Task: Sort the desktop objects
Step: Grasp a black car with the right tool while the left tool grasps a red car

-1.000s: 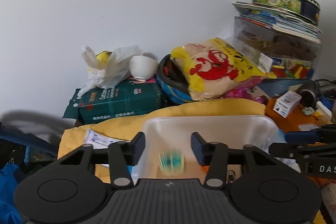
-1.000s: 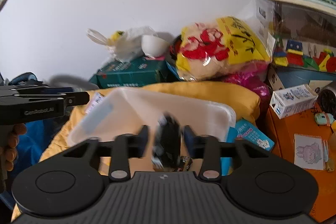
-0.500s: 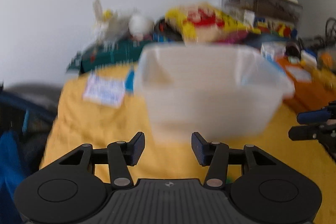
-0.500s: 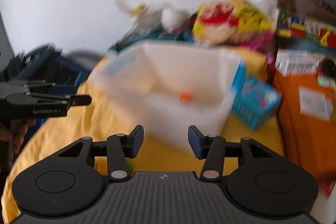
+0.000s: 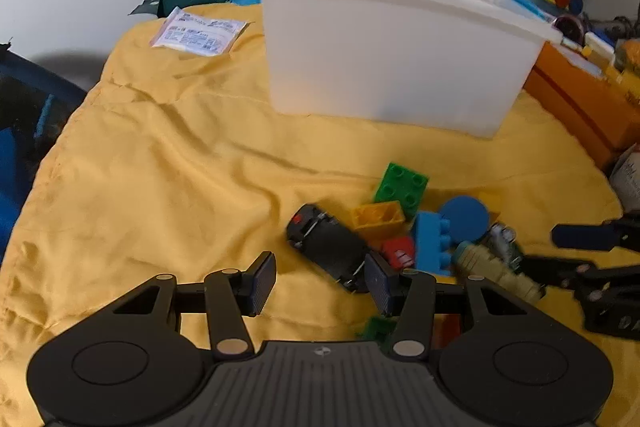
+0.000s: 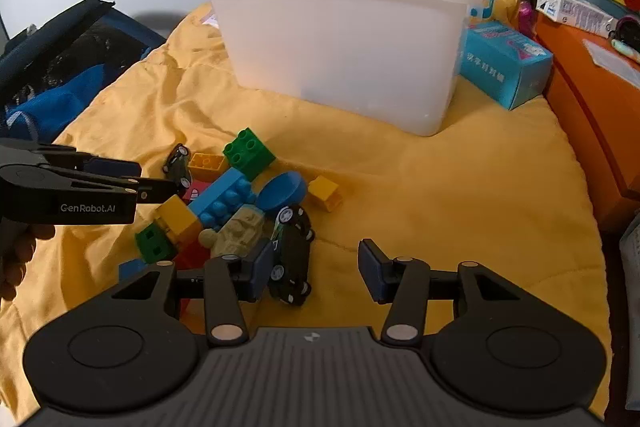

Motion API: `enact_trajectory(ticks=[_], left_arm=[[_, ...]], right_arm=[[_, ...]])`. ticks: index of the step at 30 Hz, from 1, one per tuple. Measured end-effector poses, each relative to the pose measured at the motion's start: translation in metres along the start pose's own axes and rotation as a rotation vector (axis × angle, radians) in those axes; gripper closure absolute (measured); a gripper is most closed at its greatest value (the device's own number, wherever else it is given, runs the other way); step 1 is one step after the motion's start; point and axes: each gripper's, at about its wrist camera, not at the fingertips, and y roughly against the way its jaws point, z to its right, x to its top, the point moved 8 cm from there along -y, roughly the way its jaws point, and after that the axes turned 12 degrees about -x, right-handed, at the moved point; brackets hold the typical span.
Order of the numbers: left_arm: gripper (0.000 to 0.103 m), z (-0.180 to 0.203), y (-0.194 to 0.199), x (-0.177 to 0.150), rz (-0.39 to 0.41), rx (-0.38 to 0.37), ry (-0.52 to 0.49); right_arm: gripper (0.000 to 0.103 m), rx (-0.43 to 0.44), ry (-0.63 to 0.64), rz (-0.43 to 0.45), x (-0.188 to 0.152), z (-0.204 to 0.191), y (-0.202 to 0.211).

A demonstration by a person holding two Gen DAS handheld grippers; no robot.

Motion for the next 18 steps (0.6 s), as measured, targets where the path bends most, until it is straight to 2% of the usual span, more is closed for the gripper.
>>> enact_trajectory(ticks=[3,9,14,15,16,17,18], left_arm=[[0.05,0.004,-0.004,0.003,0.007,-0.011,-0.001],[0.048,-0.002,-0.025,0.0,-0.029,-0.006,0.073],[0.048,0.003,-0.032,0.004,-0.032,0.024,0.005],[0.05,0.003,-0.033,0.004,-0.03,0.024,-0.009],[0.058,0.004,-0.032,0.004,-0.026,0.019,-0.019],[0.064,0.004,-0.031,0.004,-0.02,0.012,-0.026],[0.071,0.003,-0.03,0.004,-0.018,0.004,-0.024]], right_arm=[[0.052,-0.001,0.014,0.001,-0.003,-0.002,-0.003],[0.052,0.009,0.035,-0.024,-0.005,-0.011,-0.012],[0.052,0.003,0.032,-0.054,-0.011,-0.01,-0.021],[0.051,0.003,0.032,-0.051,-0.01,-0.011,-0.022],[0.054,0.005,0.039,-0.048,-0.009,-0.012,-0.023],[0.065,0.008,0.054,-0.041,-0.008,-0.013,-0.022],[0.07,0.01,0.071,-0.032,-0.008,-0.015,-0.021]])
